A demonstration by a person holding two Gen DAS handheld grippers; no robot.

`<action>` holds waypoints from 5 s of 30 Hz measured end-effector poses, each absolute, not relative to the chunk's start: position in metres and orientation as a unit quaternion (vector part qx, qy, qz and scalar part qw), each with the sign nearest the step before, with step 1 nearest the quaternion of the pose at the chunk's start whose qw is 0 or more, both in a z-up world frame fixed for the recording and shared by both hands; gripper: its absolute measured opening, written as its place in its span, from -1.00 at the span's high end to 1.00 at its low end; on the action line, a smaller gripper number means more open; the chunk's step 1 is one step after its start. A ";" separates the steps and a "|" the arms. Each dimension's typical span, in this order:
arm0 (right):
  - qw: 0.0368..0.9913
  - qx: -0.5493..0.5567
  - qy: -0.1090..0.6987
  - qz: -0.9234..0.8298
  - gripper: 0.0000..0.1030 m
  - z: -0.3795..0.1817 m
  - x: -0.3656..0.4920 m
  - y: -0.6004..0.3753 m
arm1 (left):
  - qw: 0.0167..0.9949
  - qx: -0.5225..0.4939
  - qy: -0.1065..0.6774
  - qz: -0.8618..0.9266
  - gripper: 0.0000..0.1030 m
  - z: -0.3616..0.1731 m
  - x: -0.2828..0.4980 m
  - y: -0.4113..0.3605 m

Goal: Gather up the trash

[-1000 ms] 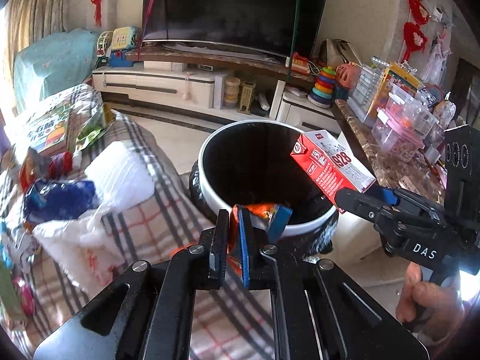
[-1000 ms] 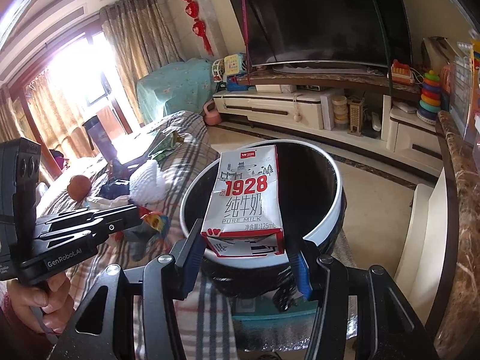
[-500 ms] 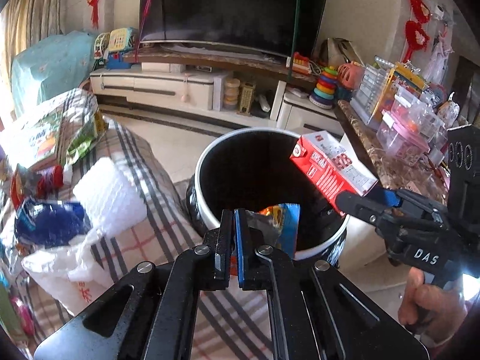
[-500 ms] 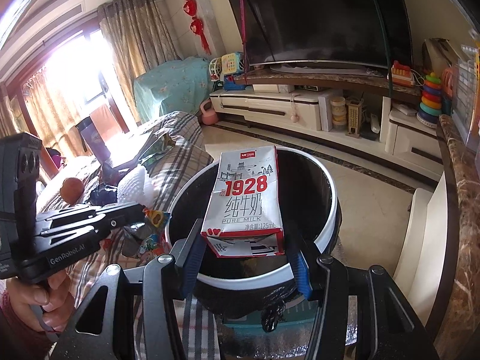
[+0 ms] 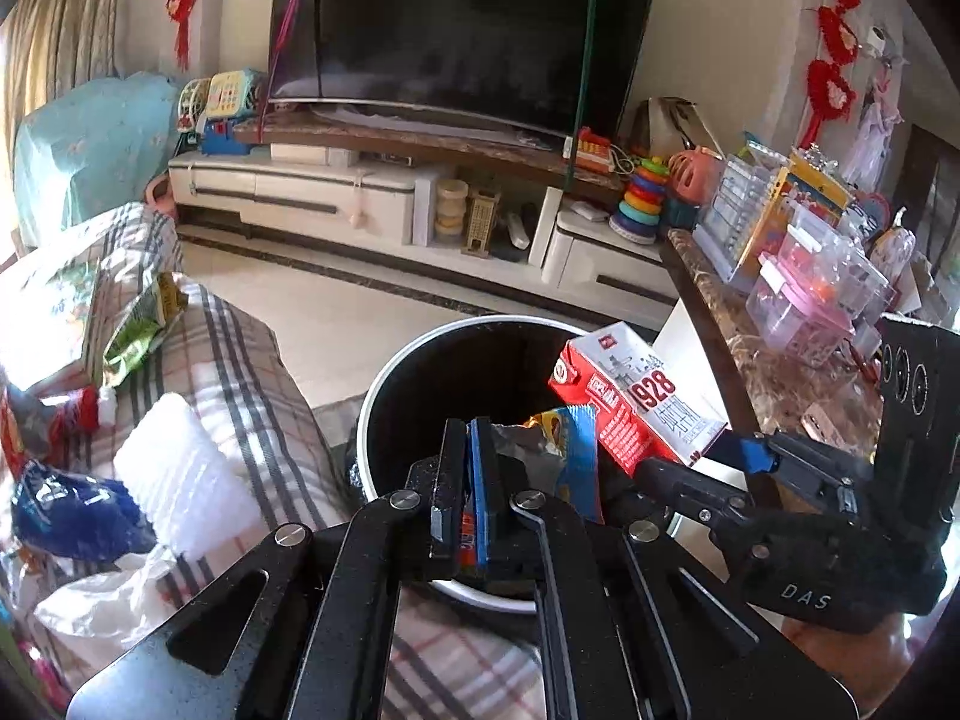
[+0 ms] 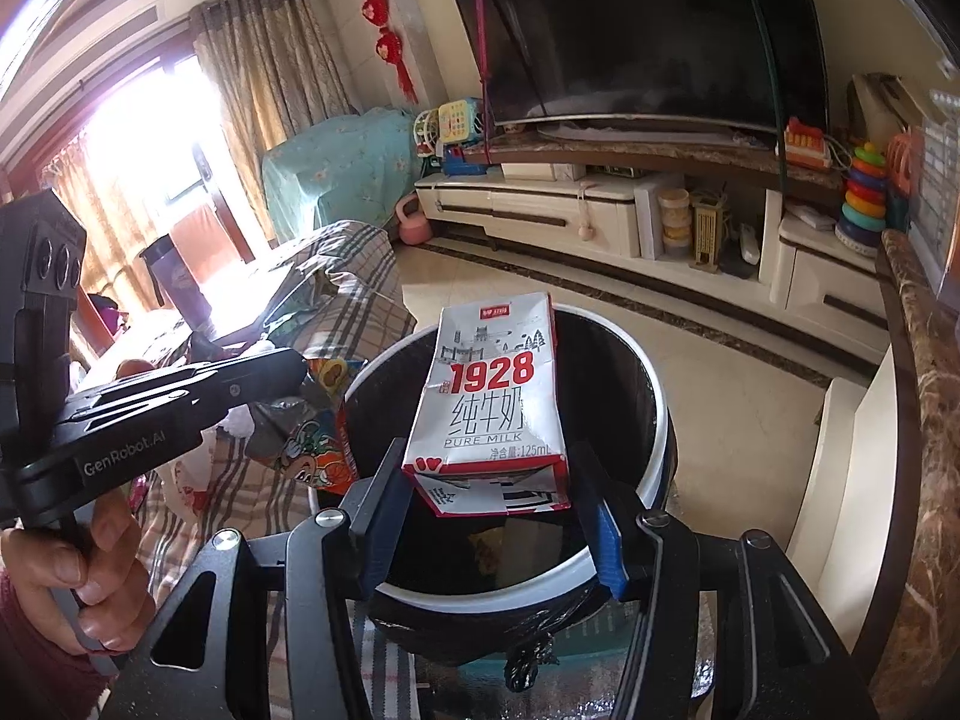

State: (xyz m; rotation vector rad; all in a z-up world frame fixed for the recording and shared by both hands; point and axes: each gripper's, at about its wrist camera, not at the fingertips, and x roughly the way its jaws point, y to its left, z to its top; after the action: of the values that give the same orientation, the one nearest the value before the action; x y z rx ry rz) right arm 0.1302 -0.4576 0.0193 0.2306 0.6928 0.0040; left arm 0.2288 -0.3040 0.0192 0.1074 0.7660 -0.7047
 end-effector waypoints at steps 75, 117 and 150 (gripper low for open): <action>0.902 0.091 0.391 0.161 -0.91 -0.020 0.166 -0.252 | 0.900 -0.111 0.417 -0.067 -0.43 -0.034 0.188 0.012; 0.926 0.108 0.348 0.099 0.20 0.007 0.109 -0.329 | 0.890 -0.006 0.402 -0.214 0.01 -0.015 0.165 -0.113; 0.937 0.144 0.317 0.024 0.20 0.021 0.078 -0.411 | 0.867 0.050 0.389 -0.308 0.01 0.000 0.159 -0.228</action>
State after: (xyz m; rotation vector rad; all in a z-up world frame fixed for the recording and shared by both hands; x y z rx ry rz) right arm 0.0783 -0.4107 0.0214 0.2948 0.6482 0.0485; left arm 0.1594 -0.2277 0.0000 0.1044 0.8154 -0.6439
